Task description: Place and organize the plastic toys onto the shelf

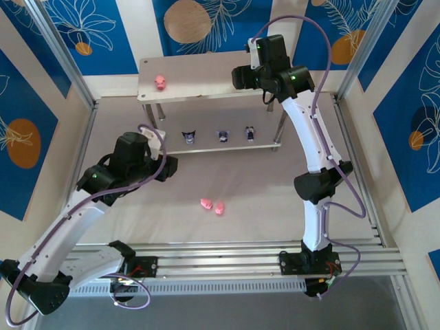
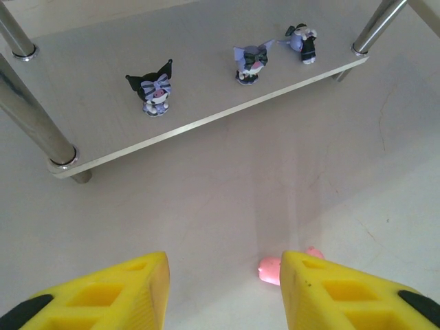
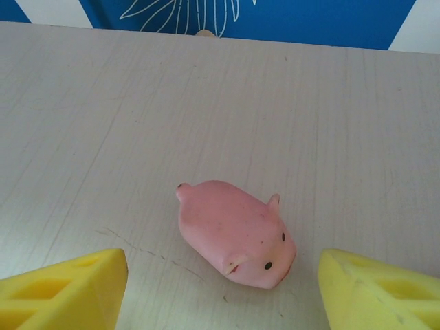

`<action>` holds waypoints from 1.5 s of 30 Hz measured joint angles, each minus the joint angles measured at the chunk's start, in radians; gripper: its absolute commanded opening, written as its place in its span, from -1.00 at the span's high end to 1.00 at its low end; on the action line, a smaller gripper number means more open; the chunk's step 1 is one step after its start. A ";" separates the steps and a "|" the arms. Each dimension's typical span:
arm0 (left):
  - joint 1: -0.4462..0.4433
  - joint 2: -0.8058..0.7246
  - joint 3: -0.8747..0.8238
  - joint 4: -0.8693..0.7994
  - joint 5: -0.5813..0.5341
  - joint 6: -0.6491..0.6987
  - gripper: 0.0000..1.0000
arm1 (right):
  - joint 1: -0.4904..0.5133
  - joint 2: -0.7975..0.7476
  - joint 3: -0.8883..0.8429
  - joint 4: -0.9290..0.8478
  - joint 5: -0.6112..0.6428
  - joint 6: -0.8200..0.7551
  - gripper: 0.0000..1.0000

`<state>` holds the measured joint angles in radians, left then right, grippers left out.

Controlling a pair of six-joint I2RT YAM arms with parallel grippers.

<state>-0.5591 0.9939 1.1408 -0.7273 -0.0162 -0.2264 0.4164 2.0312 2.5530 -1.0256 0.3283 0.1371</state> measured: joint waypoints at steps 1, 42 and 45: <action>0.000 -0.003 0.000 -0.001 0.000 0.000 0.06 | -0.002 0.000 0.005 0.000 -0.006 0.003 -0.49; 0.000 -0.038 0.003 -0.040 -0.016 0.000 0.07 | -0.003 0.031 0.022 -0.017 -0.095 0.029 -0.46; 0.000 -0.043 0.003 -0.045 -0.019 0.000 0.07 | 0.003 0.009 0.001 -0.019 -0.101 0.030 -0.46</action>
<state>-0.5591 0.9504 1.1439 -0.7723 -0.0349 -0.2264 0.4198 2.0399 2.5538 -1.0447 0.2268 0.1669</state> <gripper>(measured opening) 0.467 0.731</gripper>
